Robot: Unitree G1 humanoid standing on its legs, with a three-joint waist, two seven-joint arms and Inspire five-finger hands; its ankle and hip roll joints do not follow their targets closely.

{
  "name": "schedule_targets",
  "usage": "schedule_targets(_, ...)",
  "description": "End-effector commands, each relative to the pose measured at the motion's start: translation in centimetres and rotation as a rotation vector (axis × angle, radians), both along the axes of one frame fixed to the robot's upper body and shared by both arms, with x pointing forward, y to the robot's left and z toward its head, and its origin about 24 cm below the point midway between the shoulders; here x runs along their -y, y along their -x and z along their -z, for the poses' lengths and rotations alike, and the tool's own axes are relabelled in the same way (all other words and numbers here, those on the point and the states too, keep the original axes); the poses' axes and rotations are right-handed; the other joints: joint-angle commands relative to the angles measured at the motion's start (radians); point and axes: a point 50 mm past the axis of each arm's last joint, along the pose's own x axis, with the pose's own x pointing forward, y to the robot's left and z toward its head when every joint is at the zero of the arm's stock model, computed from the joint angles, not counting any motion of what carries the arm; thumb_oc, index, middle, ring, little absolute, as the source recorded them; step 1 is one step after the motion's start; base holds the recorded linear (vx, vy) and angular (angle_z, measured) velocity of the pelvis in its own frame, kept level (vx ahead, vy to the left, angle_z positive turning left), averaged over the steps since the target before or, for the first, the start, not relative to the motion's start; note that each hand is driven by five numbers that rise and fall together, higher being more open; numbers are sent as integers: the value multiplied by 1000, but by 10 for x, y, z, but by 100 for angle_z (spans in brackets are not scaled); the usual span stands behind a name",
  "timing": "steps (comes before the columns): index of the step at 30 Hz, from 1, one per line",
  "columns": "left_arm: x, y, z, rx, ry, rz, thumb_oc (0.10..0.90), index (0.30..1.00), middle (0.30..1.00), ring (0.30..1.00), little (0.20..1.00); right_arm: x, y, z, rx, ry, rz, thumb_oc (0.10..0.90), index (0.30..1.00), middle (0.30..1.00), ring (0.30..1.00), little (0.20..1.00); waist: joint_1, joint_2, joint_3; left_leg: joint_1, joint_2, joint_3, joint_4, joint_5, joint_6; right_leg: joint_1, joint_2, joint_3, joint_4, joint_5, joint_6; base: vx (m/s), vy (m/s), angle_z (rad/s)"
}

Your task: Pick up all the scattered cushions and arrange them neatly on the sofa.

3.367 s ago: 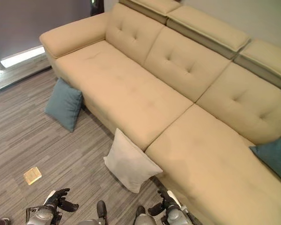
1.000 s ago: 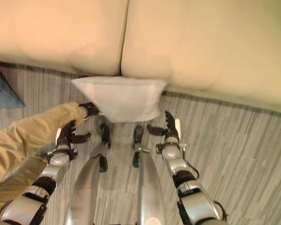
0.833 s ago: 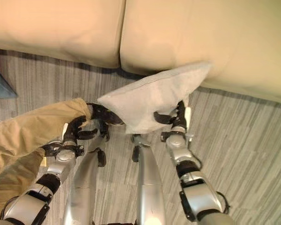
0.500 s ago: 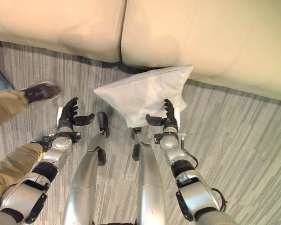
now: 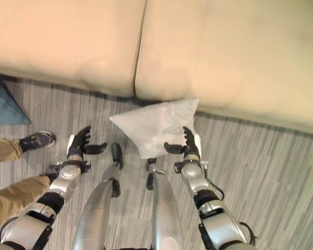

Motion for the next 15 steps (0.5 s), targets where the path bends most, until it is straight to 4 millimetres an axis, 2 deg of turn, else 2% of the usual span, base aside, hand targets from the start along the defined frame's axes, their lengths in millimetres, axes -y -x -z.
schedule_targets(1,-8,47,50,-209,-40,11,800,900,900,900,900,11,49,53,-222,64,-11,800,900,900,900,900,10,-10,-118,60,-22,-58,2,-124,-47,143,5,10,-163,-12,82,81,1,9)
schedule_targets(2,-8,47,50,-209,-40,11,800,900,900,900,900,11,49,53,-223,64,-11,800,900,900,900,900,10,-10,-116,62,-22,-58,2,-124,-47,145,6,10,-164,-12,82,10,-1,7)
schedule_targets(3,-10,54,57,-248,-57,19,800,900,900,900,900,15,58,60,-261,69,-4,800,900,900,900,900,9,-10,-119,81,-21,-53,-7,-101,-42,174,6,0,-186,15,77,0,0,0)
schedule_targets(4,-12,63,65,-292,-69,26,800,900,900,900,900,18,67,67,-302,73,0,800,900,900,900,900,8,-11,-125,115,-21,-54,-17,-102,-43,214,7,-3,-203,15,78,0,0,0)
schedule_targets(8,-21,104,94,-466,-106,46,800,900,900,900,900,25,98,91,-439,84,-4,800,900,900,900,900,6,-10,-172,236,-23,-59,-56,-111,-43,355,17,-9,-267,15,87,131,23,6)
schedule_targets(9,-25,121,103,-532,-120,56,800,900,900,900,900,29,111,98,-491,96,-9,800,900,900,900,900,4,-12,-192,284,-21,-59,-65,-119,-41,413,20,-8,-293,16,91,126,29,0)
schedule_targets(10,-25,121,103,-532,-120,56,800,900,900,900,900,29,111,98,-491,96,-9,800,900,900,900,900,4,-12,-192,285,-21,-59,-66,-119,-41,414,20,-8,-293,16,91,145,44,-3)
schedule_targets(11,-28,136,110,-583,-125,56,800,900,900,900,900,32,121,104,-526,100,-13,800,900,900,900,900,2,-18,-212,323,-21,-58,-67,-130,-38,461,25,-6,-315,17,96,62,27,-5)
schedule_targets(12,-28,135,110,-583,-125,56,800,900,900,900,900,31,121,104,-526,100,-13,800,900,900,900,900,2,-17,-214,320,-21,-58,-68,-128,-38,458,25,-6,-316,19,96,130,46,-5)
schedule_targets(13,-32,148,115,-627,-125,47,800,900,900,900,900,33,132,109,-564,95,-13,800,900,900,900,900,3,-20,-236,352,-21,-56,-73,-140,-34,491,27,-7,-334,18,101,67,20,-4)
schedule_targets(15,-33,153,117,-644,-131,48,800,900,900,900,900,34,136,112,-581,93,-9,800,900,900,900,900,2,-21,-246,371,-21,-54,-78,-145,-33,508,27,-7,-341,17,103,99,40,-4)
